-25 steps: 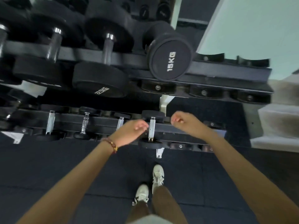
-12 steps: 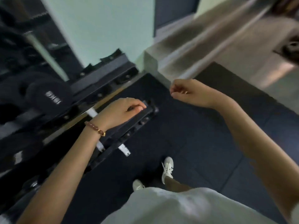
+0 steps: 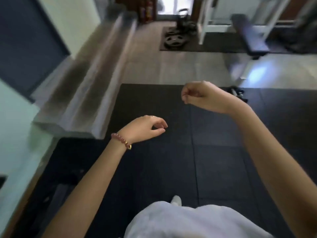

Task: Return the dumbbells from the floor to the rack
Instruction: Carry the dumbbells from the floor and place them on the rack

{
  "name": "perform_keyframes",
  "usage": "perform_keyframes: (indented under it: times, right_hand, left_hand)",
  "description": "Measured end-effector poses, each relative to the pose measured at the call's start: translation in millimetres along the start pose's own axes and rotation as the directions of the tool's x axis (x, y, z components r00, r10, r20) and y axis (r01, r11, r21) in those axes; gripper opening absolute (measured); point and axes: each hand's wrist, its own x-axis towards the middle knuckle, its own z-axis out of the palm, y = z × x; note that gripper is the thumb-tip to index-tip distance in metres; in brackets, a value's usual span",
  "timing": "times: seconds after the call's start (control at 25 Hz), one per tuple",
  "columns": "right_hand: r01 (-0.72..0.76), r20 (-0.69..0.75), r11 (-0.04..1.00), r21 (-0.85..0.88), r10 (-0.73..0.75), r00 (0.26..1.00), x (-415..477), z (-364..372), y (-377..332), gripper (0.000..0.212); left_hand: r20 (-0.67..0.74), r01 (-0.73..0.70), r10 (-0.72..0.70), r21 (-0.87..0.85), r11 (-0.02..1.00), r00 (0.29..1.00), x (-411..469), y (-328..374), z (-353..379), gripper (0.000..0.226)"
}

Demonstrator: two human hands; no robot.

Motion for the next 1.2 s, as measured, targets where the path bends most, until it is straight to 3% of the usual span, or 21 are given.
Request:
perform_keyframes:
  times: [0.36,0.64,0.88,1.08,1.2]
  right_hand:
    - [-0.288,-0.160,0.953,0.091,0.299,0.941,26,-147,180,0.014]
    - [-0.443,-0.300,0.872,0.209,0.489,0.819,90,-234,319,0.014]
    - [-0.489,-0.352,0.813,0.316,0.579,0.735,118,-309,454,0.013]
    - [-0.456,-0.327,0.796,0.398,0.588,0.740,144,-377,598,0.014]
    - [-0.423,-0.313,0.807,0.412,0.562,0.766,172,-432,698,0.015]
  left_hand:
    - [0.136,-0.238,0.244,-0.062,0.969,0.960,263,71,-39,0.023]
    - [0.205,-0.370,0.372,-0.053,0.928,0.905,475,94,-84,0.023]
    - [0.277,-0.450,0.435,-0.010,0.893,0.857,652,149,-93,0.023]
    - [0.094,-0.489,0.493,-0.066,0.870,0.865,795,204,-72,0.019]
    - [0.075,-0.434,0.439,-0.074,0.898,0.895,893,242,-59,0.017]
